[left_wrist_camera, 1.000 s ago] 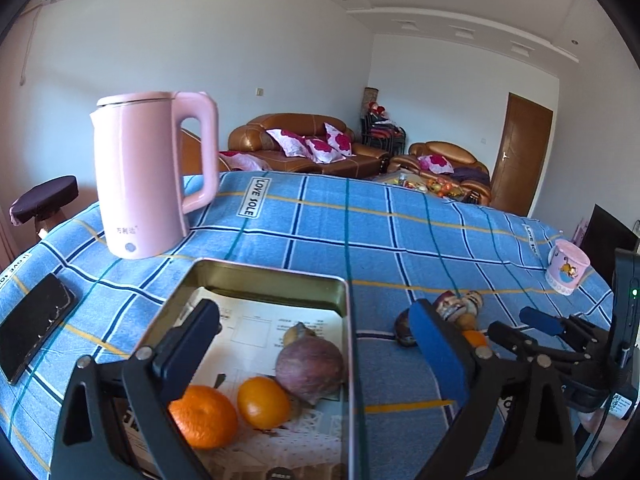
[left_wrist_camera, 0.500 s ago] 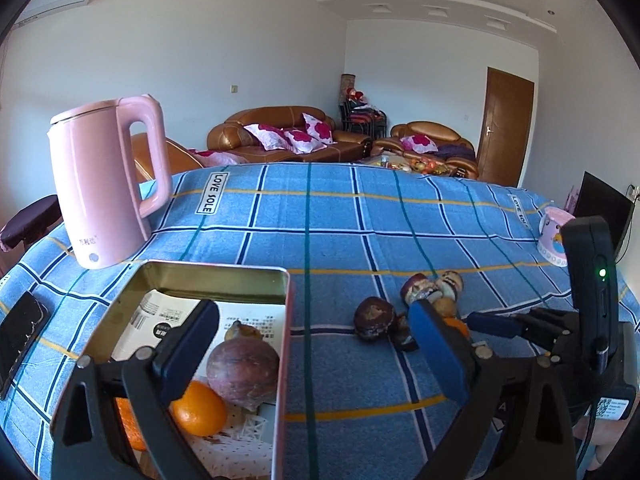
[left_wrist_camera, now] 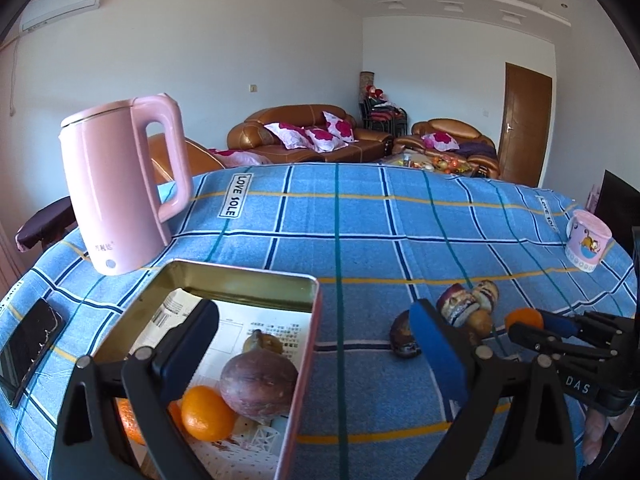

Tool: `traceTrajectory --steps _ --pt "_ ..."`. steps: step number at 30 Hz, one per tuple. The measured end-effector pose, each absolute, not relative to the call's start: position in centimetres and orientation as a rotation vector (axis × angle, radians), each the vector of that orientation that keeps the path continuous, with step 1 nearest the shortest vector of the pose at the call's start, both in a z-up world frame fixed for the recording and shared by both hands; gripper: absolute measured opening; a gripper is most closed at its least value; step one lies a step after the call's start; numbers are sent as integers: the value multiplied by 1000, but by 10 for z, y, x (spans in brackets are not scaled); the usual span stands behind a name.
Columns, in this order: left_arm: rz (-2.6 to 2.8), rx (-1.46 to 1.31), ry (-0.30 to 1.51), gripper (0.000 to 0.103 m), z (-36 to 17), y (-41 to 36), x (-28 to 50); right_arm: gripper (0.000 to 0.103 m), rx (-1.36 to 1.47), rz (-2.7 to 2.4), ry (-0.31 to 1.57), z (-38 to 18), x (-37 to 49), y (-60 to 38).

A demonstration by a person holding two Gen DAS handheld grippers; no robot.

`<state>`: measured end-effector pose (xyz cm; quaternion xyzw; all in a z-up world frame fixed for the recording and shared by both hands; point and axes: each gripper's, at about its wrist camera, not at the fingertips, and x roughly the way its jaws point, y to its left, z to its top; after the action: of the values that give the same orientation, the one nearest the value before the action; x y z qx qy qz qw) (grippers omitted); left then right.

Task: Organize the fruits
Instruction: 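Grasp an orange with the right tool while the left tool moves toward a dark brown fruit, then grasp the dark brown round fruit with the left tool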

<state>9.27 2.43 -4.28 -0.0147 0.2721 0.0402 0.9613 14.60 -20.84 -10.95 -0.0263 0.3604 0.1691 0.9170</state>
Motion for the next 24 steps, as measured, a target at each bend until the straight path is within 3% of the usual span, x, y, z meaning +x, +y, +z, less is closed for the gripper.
traceTrajectory --steps 6,10,12,18,24 --pt "5 38 591 97 -51 -10 106 36 -60 322 727 -107 147 -213" --pt "-22 54 653 86 -60 -19 123 36 -64 323 717 -105 146 -214" --pt "-44 51 678 85 -62 -22 129 36 -62 323 716 -105 146 -213" --pt "-90 20 756 67 -76 -26 145 36 -60 325 708 -105 144 -213" --pt "-115 36 782 63 -81 -35 154 36 -56 331 707 -105 144 -214"
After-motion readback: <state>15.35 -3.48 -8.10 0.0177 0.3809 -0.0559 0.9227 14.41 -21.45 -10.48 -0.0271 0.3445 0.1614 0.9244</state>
